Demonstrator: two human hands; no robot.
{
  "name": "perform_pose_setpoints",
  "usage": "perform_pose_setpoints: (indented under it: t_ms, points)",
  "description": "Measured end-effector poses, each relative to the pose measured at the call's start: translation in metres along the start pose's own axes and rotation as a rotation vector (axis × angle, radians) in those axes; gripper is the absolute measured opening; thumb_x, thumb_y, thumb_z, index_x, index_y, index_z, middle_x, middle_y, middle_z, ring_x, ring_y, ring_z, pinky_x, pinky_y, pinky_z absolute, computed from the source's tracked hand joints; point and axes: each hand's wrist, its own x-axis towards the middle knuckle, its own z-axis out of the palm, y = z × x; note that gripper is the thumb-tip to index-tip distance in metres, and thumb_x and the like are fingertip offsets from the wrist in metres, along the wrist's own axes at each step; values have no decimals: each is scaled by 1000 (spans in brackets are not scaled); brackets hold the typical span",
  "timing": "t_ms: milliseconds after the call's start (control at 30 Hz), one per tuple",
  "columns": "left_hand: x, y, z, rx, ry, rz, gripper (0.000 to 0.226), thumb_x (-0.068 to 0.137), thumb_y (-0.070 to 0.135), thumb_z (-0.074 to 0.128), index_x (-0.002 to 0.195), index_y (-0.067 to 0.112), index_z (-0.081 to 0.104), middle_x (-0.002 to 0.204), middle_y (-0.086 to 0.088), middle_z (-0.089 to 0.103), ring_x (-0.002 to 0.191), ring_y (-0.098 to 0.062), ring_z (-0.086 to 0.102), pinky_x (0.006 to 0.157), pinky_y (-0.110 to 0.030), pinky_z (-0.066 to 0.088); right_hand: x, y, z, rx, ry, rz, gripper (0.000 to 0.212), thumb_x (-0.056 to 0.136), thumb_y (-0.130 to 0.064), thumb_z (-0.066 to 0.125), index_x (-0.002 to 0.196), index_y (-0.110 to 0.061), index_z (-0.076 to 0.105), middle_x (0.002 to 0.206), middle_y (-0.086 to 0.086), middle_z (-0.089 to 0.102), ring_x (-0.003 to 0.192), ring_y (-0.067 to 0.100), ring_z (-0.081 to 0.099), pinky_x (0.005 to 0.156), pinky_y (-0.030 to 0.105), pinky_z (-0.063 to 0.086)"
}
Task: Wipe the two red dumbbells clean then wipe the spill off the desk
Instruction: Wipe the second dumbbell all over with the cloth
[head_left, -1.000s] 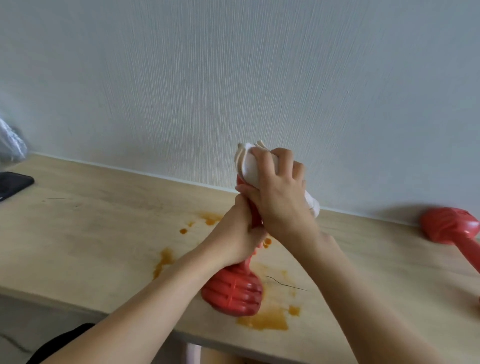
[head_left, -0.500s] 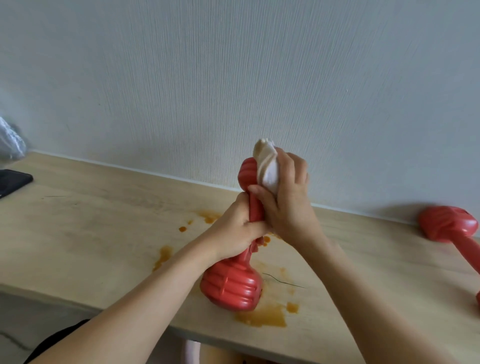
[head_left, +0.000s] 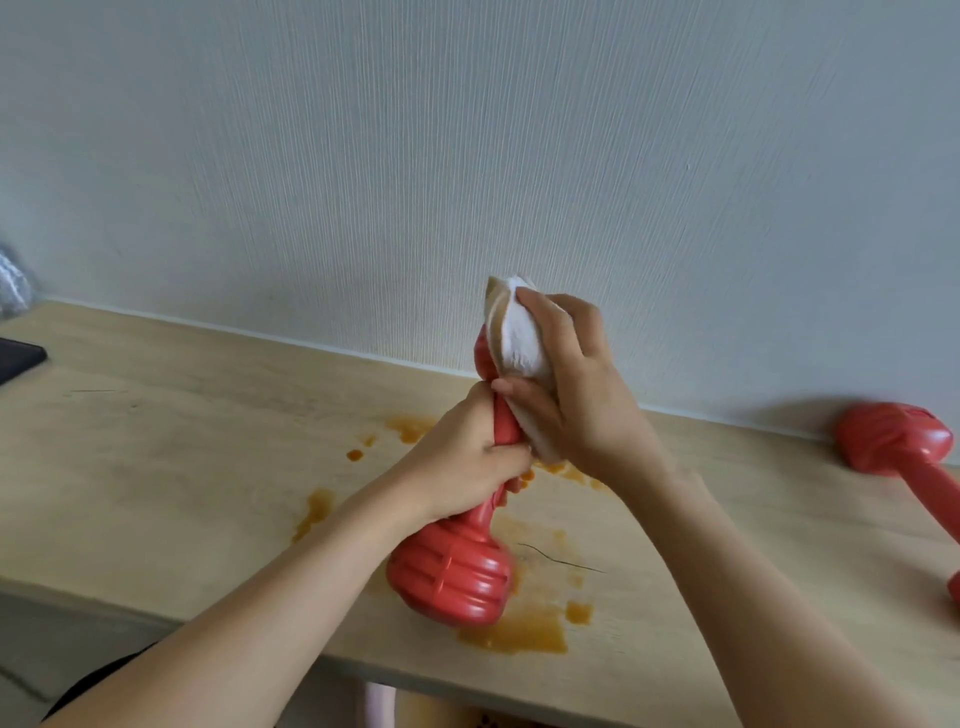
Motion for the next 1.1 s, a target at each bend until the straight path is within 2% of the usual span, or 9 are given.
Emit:
perform_pose_setpoints:
  t_ms: [100,267,400,500,600,667,767,933,1100]
  points:
    - [-1,-3,-2,-80,-61,-23,30,81,-3,56,102,13,42,76,-12,54,55,-14,57,50,-29,47,-12,15,2,191,75,-23,71,86,-47,53,139,-7,27,129,8,30,122,19,38,105,19,30]
    - [-3,0,-3,-184,-165,-74,31,74,6,58,101,10,41,81,-22,53,52,-14,55,49,-29,45,-18,17,2,330,-6,122,75,81,-63,54,133,-18,24,122,22,43,112,31,47,97,49,42]
    - [2,3,1,-46,-61,-34,25,83,-4,54,89,17,41,64,-7,53,45,-6,54,46,-25,45,-6,-3,-9,127,-21,173,84,78,-51,65,140,-12,25,124,12,41,113,30,49,96,36,42]
    - [6,6,8,106,48,1,18,81,3,55,93,12,44,60,-2,57,42,-6,55,44,-21,44,6,-27,-10,-210,-34,196,80,83,-43,63,144,-12,21,133,18,30,112,42,44,88,48,46]
    - [8,6,12,209,75,4,19,79,6,54,95,6,45,59,-3,61,41,-8,56,42,-18,42,7,-33,-9,-413,-61,231,78,85,-45,60,145,-17,18,136,17,24,112,41,40,83,46,46]
    - [7,6,14,175,82,9,24,80,6,56,100,9,43,64,-3,61,45,-8,58,44,-19,44,4,-25,-14,-220,-34,214,77,81,-45,64,143,-20,24,131,10,28,111,36,42,86,43,46]
    - [8,5,12,85,15,8,29,80,1,56,103,11,41,67,-5,58,49,-12,59,46,-25,47,-6,1,-20,141,17,182,79,73,-50,71,137,-26,31,125,0,35,111,16,46,96,20,40]
    - [10,5,11,-33,-102,-18,29,80,-2,56,101,13,42,70,-9,53,50,-13,58,47,-28,46,-20,21,-16,519,93,184,74,65,-43,76,124,-32,33,114,0,54,100,6,59,83,22,49]
    - [21,7,14,-90,-172,-27,30,79,0,56,100,15,41,66,-8,52,47,-9,56,48,-27,46,-14,24,-19,490,240,210,67,58,-38,79,113,-37,42,104,-13,60,93,6,61,79,26,52]
